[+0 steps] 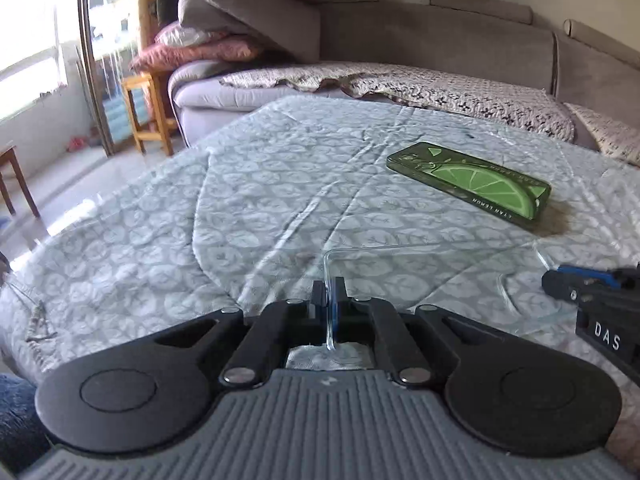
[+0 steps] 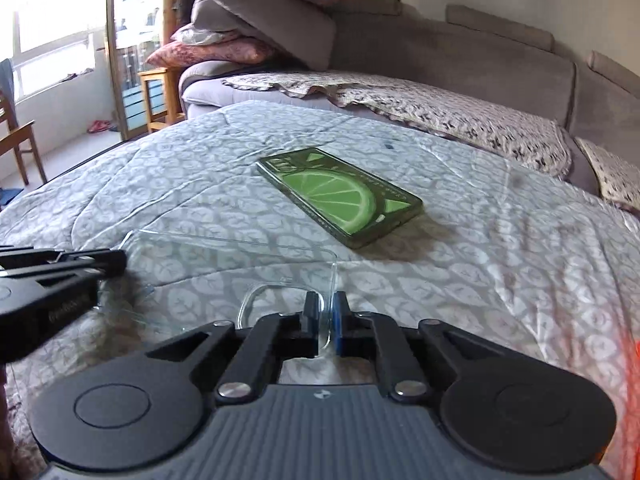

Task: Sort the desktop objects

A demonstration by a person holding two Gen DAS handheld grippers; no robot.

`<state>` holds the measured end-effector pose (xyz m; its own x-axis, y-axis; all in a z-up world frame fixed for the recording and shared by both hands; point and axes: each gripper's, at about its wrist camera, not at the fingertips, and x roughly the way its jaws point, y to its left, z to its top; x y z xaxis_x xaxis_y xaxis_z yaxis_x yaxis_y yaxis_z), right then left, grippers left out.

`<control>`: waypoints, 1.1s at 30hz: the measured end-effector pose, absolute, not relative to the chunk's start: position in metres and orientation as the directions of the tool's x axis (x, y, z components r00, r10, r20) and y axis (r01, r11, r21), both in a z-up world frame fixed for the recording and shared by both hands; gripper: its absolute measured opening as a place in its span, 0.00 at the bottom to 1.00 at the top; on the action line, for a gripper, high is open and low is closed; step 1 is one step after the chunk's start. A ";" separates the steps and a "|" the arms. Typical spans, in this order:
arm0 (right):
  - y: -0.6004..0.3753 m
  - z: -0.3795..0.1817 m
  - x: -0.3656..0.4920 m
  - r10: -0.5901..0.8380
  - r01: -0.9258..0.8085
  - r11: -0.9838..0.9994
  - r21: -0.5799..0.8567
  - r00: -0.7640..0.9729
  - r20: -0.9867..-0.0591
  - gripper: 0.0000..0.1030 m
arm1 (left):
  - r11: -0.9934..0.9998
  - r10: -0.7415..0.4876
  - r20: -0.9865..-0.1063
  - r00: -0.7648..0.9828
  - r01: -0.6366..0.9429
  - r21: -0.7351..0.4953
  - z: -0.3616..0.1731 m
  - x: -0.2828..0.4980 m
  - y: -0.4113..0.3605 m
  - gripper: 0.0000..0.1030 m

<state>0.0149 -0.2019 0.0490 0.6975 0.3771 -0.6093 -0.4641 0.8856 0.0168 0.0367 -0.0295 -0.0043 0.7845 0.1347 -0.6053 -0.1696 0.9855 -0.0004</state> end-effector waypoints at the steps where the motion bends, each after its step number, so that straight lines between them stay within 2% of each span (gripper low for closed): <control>1: -0.201 0.050 0.013 0.370 -0.457 0.889 0.016 0.698 -0.613 0.06 | 0.987 0.127 -0.610 0.782 -0.164 -0.005 -0.003 0.037 -0.028 0.05; 10: -0.206 0.063 -0.014 0.321 -0.416 0.909 -0.010 0.716 -0.621 0.06 | 0.993 0.096 -0.625 0.774 -0.118 0.006 0.004 0.025 -0.032 0.04; 18: -0.214 0.073 -0.039 0.295 -0.379 0.925 -0.007 0.732 -0.615 0.07 | 0.997 0.069 -0.605 0.794 -0.075 0.015 0.017 0.010 -0.034 0.04; 33: -0.244 0.117 -0.075 0.247 -0.290 0.957 -0.005 0.824 -0.509 0.07 | 1.000 0.005 -0.531 0.847 0.008 0.022 0.061 -0.012 -0.063 0.04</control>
<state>-0.0746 -0.2440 0.1170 0.8244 0.2470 -0.5093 -0.2900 0.9570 -0.0053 -0.0117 -0.0630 0.0615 0.8473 0.0053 -0.5311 0.0078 0.9997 0.0223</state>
